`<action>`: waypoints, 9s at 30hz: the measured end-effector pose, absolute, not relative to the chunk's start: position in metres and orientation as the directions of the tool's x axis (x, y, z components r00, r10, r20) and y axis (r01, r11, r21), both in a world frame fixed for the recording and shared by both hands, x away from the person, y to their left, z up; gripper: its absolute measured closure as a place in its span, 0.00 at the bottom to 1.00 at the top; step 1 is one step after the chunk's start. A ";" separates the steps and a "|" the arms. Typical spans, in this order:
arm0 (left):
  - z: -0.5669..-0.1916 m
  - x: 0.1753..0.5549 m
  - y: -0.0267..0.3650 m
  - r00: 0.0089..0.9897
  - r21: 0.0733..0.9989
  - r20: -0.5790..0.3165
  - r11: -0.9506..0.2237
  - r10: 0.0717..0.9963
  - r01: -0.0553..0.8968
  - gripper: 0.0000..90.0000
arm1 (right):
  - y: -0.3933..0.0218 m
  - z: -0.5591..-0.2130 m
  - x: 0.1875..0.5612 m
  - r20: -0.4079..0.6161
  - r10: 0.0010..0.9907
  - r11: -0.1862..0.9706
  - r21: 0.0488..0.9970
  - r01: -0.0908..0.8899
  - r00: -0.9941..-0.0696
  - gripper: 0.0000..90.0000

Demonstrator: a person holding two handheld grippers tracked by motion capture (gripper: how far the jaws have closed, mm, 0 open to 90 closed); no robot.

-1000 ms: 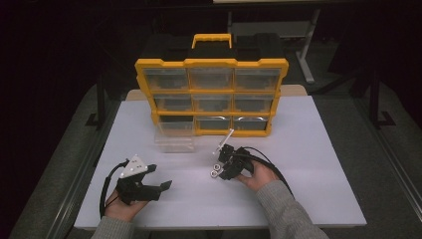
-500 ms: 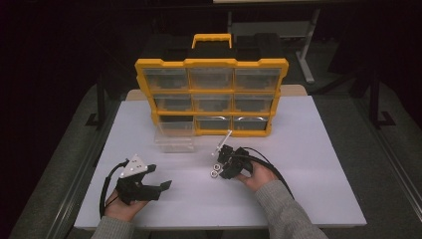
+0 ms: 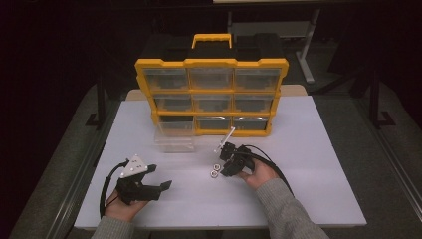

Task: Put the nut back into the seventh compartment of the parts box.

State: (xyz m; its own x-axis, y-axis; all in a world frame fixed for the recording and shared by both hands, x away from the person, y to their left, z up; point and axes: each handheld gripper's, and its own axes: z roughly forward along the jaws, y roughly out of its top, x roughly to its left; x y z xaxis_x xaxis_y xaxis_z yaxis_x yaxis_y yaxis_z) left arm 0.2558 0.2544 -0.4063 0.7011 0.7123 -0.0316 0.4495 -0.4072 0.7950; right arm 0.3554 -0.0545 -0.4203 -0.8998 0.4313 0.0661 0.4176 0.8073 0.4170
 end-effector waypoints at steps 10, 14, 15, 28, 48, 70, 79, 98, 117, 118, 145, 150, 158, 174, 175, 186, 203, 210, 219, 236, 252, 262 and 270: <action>-0.407 0.255 0.253 0.696 0.801 -0.045 -0.390 0.717 0.454 0.23 | -0.054 -0.392 0.361 0.084 0.423 0.792 0.449 0.414 -0.902 0.77; -0.406 0.256 0.254 0.695 0.797 -0.046 -0.393 0.717 0.459 0.23 | -0.049 -0.381 0.364 0.082 0.409 0.794 0.458 0.399 -0.909 0.77; -0.406 0.256 0.254 0.696 0.797 -0.045 -0.394 0.717 0.458 0.23 | -0.047 -0.378 0.364 0.085 0.406 0.794 0.461 0.397 -0.910 0.77; -0.406 0.256 0.254 0.695 0.796 -0.050 -0.392 0.718 0.461 0.23 | -0.025 -0.336 0.383 0.075 0.372 0.781 0.513 0.356 -0.925 0.77; -0.407 0.256 0.254 0.690 0.805 -0.063 -0.372 0.721 0.462 0.23 | 0.037 -0.285 0.416 0.024 0.343 0.803 0.510 0.307 -0.939 0.77; -0.406 0.256 0.254 0.700 0.802 -0.050 -0.390 0.712 0.453 0.23 | 0.076 -0.323 0.444 0.048 0.375 0.819 0.450 0.355 -0.926 0.77; -0.406 0.256 0.254 0.701 0.802 -0.051 -0.389 0.712 0.454 0.23 | 0.080 -0.333 0.448 0.041 0.393 0.818 0.441 0.369 -0.919 0.69; -0.406 0.256 0.253 0.700 0.797 -0.049 -0.395 0.712 0.457 0.23 | 0.026 -0.305 0.417 0.060 0.366 0.768 0.544 0.338 -0.929 0.69; -0.407 0.257 0.252 0.707 0.786 -0.034 -0.418 0.707 0.455 0.23 | -0.040 -0.341 0.368 0.087 0.380 0.759 0.540 0.365 -0.921 0.63; -0.407 0.257 0.252 0.705 0.786 -0.034 -0.417 0.708 0.456 0.23 | -0.041 -0.344 0.366 0.087 0.379 0.761 0.537 0.364 -0.921 0.62; -0.407 0.257 0.253 0.703 0.786 -0.035 -0.414 0.710 0.458 0.23 | -0.042 -0.414 0.338 0.111 0.380 0.798 0.462 0.386 -0.918 0.60; -0.408 0.256 0.252 0.700 0.786 -0.042 -0.408 0.713 0.464 0.23 | -0.038 -0.419 0.336 0.104 0.373 0.810 0.447 0.378 -0.922 0.61; -0.408 0.256 0.252 0.699 0.789 -0.045 -0.404 0.714 0.463 0.23 | -0.034 -0.421 0.335 0.084 0.363 0.820 0.443 0.362 -0.928 0.61; -0.408 0.257 0.252 0.698 0.789 -0.047 -0.402 0.715 0.465 0.23 | -0.019 -0.425 0.335 0.025 0.332 0.851 0.424 0.311 -0.943 0.67; -0.408 0.257 0.252 0.698 0.789 -0.046 -0.403 0.714 0.464 0.23 | -0.019 -0.425 0.335 0.012 0.330 0.854 0.422 0.304 -0.944 0.69; -0.407 0.257 0.252 0.704 0.789 -0.040 -0.410 0.709 0.458 0.23 | -0.020 -0.425 0.338 0.016 0.328 0.854 0.423 0.304 -0.944 0.76; -0.408 0.257 0.251 0.701 0.790 -0.041 -0.407 0.712 0.459 0.23 | -0.030 -0.418 0.348 0.102 0.334 0.820 0.460 0.342 -0.937 0.77; -0.407 0.257 0.252 0.700 0.789 -0.045 -0.404 0.713 0.463 0.23 | -0.032 -0.400 0.353 0.106 0.331 0.812 0.473 0.341 -0.938 0.77; -0.407 0.257 0.252 0.701 0.787 -0.043 -0.408 0.712 0.463 0.23 | -0.033 -0.380 0.367 0.124 0.332 0.791 0.503 0.348 -0.935 0.77; -0.408 0.257 0.251 0.698 0.789 -0.049 -0.400 0.714 0.465 0.23 | -0.019 -0.341 0.386 0.127 0.320 0.775 0.535 0.336 -0.939 0.77; -0.407 0.257 0.252 0.699 0.792 -0.051 -0.398 0.713 0.463 0.23 | 0.012 -0.307 0.408 0.101 0.313 0.776 0.545 0.316 -0.944 0.77; -0.407 0.257 0.252 0.700 0.798 -0.053 -0.391 0.712 0.459 0.23 | 0.037 -0.297 0.421 0.090 0.318 0.792 0.522 0.316 -0.944 0.77; -0.407 0.258 0.252 0.704 0.798 -0.045 -0.398 0.709 0.452 0.23 | 0.062 -0.291 0.427 0.069 0.309 0.802 0.517 0.299 -0.948 0.77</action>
